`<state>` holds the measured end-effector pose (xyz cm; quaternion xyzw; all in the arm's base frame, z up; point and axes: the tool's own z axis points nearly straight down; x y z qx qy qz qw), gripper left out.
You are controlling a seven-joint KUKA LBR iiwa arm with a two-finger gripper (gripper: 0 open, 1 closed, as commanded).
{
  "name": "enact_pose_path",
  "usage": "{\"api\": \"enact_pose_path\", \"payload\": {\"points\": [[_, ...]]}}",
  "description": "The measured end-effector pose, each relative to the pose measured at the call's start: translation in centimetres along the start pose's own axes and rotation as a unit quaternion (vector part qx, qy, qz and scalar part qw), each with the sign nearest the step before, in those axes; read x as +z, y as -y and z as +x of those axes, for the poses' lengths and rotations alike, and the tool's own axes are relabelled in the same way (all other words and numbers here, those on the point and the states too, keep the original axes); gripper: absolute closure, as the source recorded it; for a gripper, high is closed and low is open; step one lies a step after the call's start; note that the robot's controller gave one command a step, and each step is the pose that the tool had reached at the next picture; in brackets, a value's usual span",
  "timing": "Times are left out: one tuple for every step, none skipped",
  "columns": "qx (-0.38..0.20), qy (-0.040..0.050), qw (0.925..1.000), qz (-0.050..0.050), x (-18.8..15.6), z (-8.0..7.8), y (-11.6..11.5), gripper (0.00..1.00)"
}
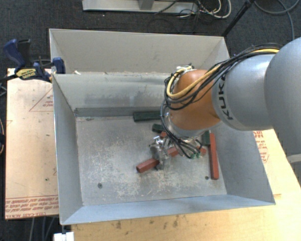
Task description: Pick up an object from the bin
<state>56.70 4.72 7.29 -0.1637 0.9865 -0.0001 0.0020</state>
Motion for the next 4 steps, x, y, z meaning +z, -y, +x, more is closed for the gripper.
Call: {"api": "enact_pose_path", "payload": {"points": [[0.0,-0.0016,1.0,-0.001,-0.5,0.1,0.0,1.0],[0.0,-0.0042,1.0,-0.002,-2.0,0.2,-0.1,1.0],[0.0,-0.0051,1.0,-0.002,-4.0,0.2,-0.2,1.0],[0.0,-0.0035,1.0,-0.001,-6.4,0.1,-0.1,1.0]]}}
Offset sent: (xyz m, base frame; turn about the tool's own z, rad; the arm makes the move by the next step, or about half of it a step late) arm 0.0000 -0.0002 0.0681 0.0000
